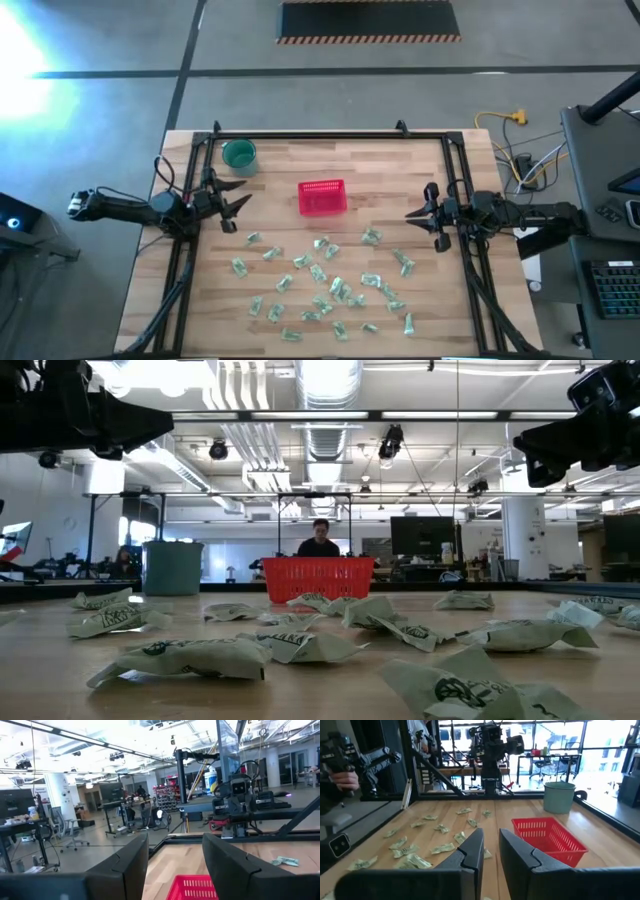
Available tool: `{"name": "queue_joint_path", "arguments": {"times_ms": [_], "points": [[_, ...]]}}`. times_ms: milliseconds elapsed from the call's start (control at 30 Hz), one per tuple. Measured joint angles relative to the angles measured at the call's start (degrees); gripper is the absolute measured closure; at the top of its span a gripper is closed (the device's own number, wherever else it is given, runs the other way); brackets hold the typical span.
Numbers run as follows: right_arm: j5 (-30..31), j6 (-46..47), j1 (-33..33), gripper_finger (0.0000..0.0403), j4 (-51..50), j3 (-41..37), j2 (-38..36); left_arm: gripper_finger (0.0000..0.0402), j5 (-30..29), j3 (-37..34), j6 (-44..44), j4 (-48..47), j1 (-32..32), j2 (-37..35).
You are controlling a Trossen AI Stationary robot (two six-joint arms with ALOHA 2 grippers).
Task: Pick and place items into bin
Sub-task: Put the stevia packet into the red bin
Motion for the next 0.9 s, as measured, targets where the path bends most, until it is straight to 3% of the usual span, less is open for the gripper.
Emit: {"name": "queue_joint_path", "arguments": {"times_ms": [267,533,900], "points": [[0.0,0.4,0.0,0.0351,0.5,0.0,0.2,0.0230,0.5,0.0,2.3,0.0,0.0,0.1],[-0.1,-5.2,0.0,0.0351,0.6,-0.2,0.7,0.0230,5.0,0.0,-8.0,-0.1,0.0,1.9],[-0.2,-8.5,0.0,0.0351,3.2,-0.2,1.6,0.0230,5.1,0.0,-9.5,-4.8,0.0,7.7]]}}
